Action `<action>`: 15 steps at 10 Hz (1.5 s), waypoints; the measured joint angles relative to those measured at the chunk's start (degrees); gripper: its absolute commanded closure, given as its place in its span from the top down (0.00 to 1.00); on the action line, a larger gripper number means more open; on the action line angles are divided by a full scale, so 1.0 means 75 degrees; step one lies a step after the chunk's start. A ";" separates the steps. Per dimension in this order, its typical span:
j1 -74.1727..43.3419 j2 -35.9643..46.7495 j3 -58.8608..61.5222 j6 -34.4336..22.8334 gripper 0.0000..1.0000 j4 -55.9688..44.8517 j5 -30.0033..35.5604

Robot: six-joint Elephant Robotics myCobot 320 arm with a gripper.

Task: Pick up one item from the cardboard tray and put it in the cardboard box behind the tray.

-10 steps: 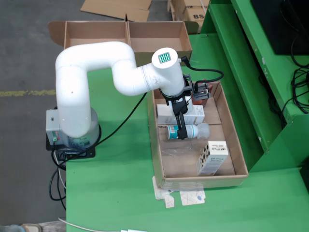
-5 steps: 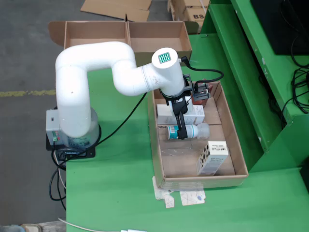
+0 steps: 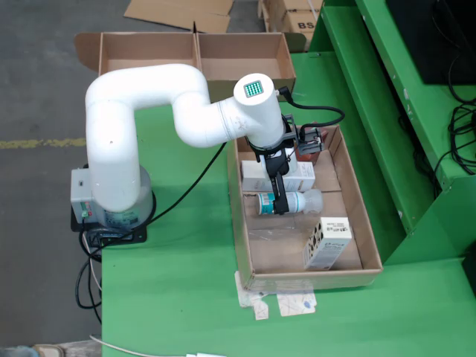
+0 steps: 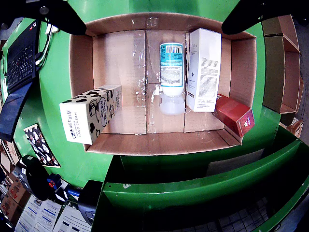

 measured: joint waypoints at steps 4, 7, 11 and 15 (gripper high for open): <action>0.0000 0.0000 0.0000 0.0000 1.00 0.0000 0.0000; 0.0000 0.0000 0.0000 0.0000 1.00 0.0000 0.0000; 0.0000 0.0000 0.0000 0.0000 1.00 0.0000 0.0000; -0.0047 -0.0164 0.0128 0.0059 1.00 0.0024 -0.0047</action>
